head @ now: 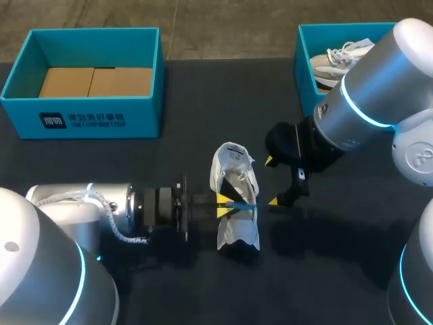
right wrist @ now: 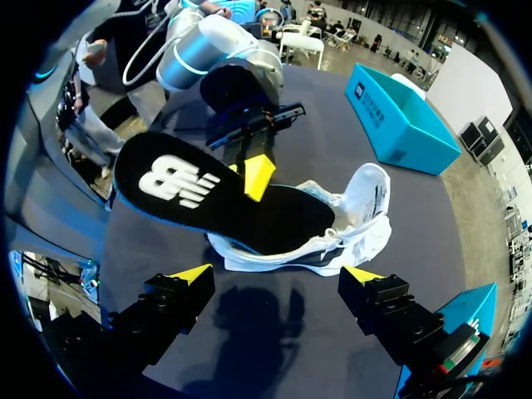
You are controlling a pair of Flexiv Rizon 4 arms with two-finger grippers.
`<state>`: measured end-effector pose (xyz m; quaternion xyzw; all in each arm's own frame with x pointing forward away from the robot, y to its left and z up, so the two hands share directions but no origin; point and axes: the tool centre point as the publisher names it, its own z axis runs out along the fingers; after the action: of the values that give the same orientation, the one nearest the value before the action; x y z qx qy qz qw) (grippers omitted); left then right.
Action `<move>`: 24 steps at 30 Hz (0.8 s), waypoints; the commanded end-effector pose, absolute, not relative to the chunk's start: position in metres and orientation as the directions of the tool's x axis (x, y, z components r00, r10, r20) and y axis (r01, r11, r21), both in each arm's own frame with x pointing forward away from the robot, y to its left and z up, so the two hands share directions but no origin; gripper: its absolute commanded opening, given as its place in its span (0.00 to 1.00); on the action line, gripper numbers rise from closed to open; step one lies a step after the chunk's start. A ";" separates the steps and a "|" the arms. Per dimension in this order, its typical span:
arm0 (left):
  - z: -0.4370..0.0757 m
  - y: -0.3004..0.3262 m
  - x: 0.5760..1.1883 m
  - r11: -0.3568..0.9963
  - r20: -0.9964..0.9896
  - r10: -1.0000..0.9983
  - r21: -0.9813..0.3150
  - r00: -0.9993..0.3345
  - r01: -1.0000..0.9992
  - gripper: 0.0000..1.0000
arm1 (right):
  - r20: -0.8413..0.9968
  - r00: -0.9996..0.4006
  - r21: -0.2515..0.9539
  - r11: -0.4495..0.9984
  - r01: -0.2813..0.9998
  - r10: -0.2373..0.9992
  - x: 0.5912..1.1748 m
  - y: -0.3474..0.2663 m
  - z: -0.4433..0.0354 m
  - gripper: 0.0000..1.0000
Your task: Take the shoe out of the shoebox, open the shoe tongue, remove and reinsert the insole, then place the shoe into the shoebox
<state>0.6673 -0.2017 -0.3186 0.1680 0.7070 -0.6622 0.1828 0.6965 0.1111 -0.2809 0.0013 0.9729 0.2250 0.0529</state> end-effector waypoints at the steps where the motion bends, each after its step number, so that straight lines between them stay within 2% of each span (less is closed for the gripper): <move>1: -0.319 -0.202 0.665 0.075 -0.483 0.009 -0.873 -0.875 0.483 0.00 | -0.104 -0.994 0.438 0.899 -0.022 0.027 0.696 0.111 -0.282 1.00; 12: -0.332 -0.210 0.687 0.085 -0.577 0.062 -0.810 -0.814 0.581 0.00 | -0.104 -0.994 0.438 0.899 -0.022 0.027 0.696 0.111 -0.282 1.00; 24: -0.345 -0.201 0.697 0.116 -0.579 0.082 -0.803 -0.811 0.585 0.00 | -0.104 -0.994 0.438 0.899 -0.022 0.027 0.696 0.111 -0.282 1.00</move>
<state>0.6961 -0.2013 -0.3446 0.2319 0.7185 -0.6237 0.2023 0.6965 0.1111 -0.2809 0.0013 0.9729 0.2250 0.0529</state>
